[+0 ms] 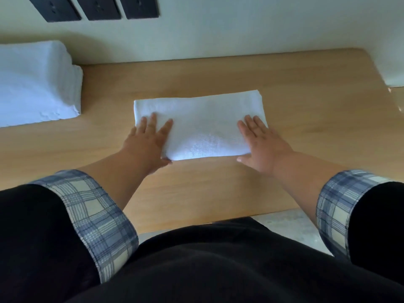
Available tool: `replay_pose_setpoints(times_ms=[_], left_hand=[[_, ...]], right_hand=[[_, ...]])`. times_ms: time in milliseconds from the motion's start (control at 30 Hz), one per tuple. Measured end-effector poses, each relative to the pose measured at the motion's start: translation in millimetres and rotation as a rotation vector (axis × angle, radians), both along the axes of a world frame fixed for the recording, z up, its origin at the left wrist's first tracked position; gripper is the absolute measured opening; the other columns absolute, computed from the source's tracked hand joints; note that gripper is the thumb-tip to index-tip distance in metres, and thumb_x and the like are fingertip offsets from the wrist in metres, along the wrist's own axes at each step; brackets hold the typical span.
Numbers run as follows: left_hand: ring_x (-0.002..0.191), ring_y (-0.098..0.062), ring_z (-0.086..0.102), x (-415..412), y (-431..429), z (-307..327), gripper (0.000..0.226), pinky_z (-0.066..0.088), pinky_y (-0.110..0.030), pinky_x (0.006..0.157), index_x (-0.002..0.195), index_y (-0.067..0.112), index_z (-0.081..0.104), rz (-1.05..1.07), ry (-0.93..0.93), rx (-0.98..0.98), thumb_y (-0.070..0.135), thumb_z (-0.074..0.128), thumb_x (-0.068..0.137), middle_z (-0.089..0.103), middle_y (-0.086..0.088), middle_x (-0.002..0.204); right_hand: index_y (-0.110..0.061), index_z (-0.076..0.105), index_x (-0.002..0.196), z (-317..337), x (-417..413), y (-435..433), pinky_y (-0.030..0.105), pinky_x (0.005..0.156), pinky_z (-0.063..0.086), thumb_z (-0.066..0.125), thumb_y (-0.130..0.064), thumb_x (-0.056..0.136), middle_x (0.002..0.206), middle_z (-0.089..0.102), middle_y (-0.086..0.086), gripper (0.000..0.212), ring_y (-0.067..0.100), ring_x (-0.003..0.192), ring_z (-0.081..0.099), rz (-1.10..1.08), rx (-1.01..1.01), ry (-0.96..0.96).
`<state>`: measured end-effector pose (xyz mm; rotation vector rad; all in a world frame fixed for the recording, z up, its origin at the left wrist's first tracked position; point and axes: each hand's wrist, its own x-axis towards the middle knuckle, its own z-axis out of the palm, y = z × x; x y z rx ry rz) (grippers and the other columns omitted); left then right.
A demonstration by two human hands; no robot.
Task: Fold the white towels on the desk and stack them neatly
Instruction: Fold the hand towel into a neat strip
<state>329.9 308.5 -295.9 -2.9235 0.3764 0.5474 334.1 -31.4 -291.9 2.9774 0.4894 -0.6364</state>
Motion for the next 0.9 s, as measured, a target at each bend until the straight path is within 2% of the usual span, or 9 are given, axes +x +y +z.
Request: replay_pose_setpoints(times_ms=[133, 333, 433, 500, 567, 633, 700, 800, 900], left_hand=[[0.151, -0.035, -0.004, -11, -4, 14, 0.112, 0.017, -0.052, 0.12, 0.151, 0.03, -0.026, 0.146, 0.06, 0.018, 0.076, 0.049, 0.083, -0.018, -0.016, 0.162], [0.148, -0.043, 0.007, -21, 5, 26, 0.081, 0.021, -0.054, 0.118, 0.155, 0.042, -0.005, 0.479, 0.037, -0.233, 0.071, 0.037, 0.091, -0.013, -0.012, 0.163], [0.143, -0.045, 0.023, -10, 13, 16, 0.07, 0.028, -0.055, 0.112, 0.154, 0.046, 0.005, 0.626, 0.088, -0.422, 0.065, 0.037, 0.095, 0.002, -0.015, 0.163], [0.138, -0.04, 0.034, -3, 12, 6, 0.068, 0.031, -0.049, 0.109, 0.155, 0.042, 0.013, 0.678, 0.115, -0.579, 0.059, 0.044, 0.096, 0.023, -0.016, 0.158], [0.129, -0.035, 0.043, 3, 10, -2, 0.071, 0.036, -0.043, 0.102, 0.152, 0.044, 0.019, 0.753, 0.123, -0.719, 0.059, 0.053, 0.092, 0.038, -0.011, 0.151], [0.115, -0.029, 0.048, 7, 10, -8, 0.07, 0.038, -0.038, 0.093, 0.146, 0.05, 0.025, 0.849, 0.131, -0.834, 0.061, 0.061, 0.087, 0.045, -0.006, 0.138], [0.111, -0.025, 0.046, 9, 12, -12, 0.064, 0.037, -0.037, 0.091, 0.141, 0.054, 0.031, 0.912, 0.151, -0.916, 0.061, 0.064, 0.085, 0.044, 0.002, 0.131], [0.117, -0.024, 0.044, 15, 15, -13, 0.047, 0.036, -0.04, 0.097, 0.134, 0.055, 0.042, 1.027, 0.161, -0.992, 0.062, 0.055, 0.089, 0.042, 0.006, 0.136], [0.12, -0.026, 0.049, 25, 16, -9, 0.036, 0.042, -0.05, 0.105, 0.124, 0.054, 0.049, 1.156, 0.256, -1.077, 0.061, 0.053, 0.089, 0.046, 0.003, 0.139]], right_hand=[[-0.027, -0.009, 0.158, 14, 4, 0, 0.048, 0.123, 0.009, 0.047, -0.07, 0.088, 0.166, -0.016, 0.0, 0.1, 0.02, 0.152, -0.014, -0.081, 0.044, 0.047], [-0.041, 0.029, 0.153, 24, 4, -10, 0.036, 0.117, 0.02, 0.058, -0.061, 0.089, 0.166, -0.008, 0.007, 0.073, 0.023, 0.151, 0.017, -0.52, 0.465, 0.125], [-0.046, 0.039, 0.146, 19, 16, -19, 0.033, 0.114, 0.029, 0.063, -0.055, 0.09, 0.163, 0.017, 0.004, 0.062, 0.02, 0.146, 0.028, -0.545, 0.604, 0.172], [-0.053, 0.047, 0.137, 17, 23, -20, 0.022, 0.094, 0.039, 0.066, -0.052, 0.088, 0.148, 0.039, -0.014, 0.052, 0.007, 0.13, 0.044, -0.608, 0.715, 0.22], [-0.057, 0.056, 0.121, 15, 27, -18, 0.016, 0.076, 0.041, 0.07, -0.049, 0.085, 0.126, 0.05, -0.029, 0.04, -0.009, 0.103, 0.054, -0.729, 0.859, 0.257], [-0.049, 0.064, 0.115, 6, 32, -20, 0.014, 0.075, 0.045, 0.075, -0.039, 0.084, 0.116, 0.059, -0.028, 0.034, -0.007, 0.097, 0.061, -0.85, 1.01, 0.292], [-0.044, 0.067, 0.114, -2, 38, -22, 0.018, 0.089, 0.048, 0.076, -0.031, 0.085, 0.118, 0.065, -0.017, 0.033, 0.002, 0.104, 0.065, -0.922, 1.101, 0.384], [-0.044, 0.068, 0.108, 3, 54, -25, 0.041, 0.109, 0.043, 0.073, -0.029, 0.088, 0.122, 0.068, -0.009, 0.026, 0.013, 0.115, 0.063, -0.977, 1.095, 0.517], [-0.045, 0.069, 0.104, 16, 73, -25, 0.042, 0.095, 0.047, 0.067, -0.03, 0.09, 0.126, 0.065, -0.005, 0.02, 0.021, 0.114, 0.06, -1.059, 1.033, 0.634]])
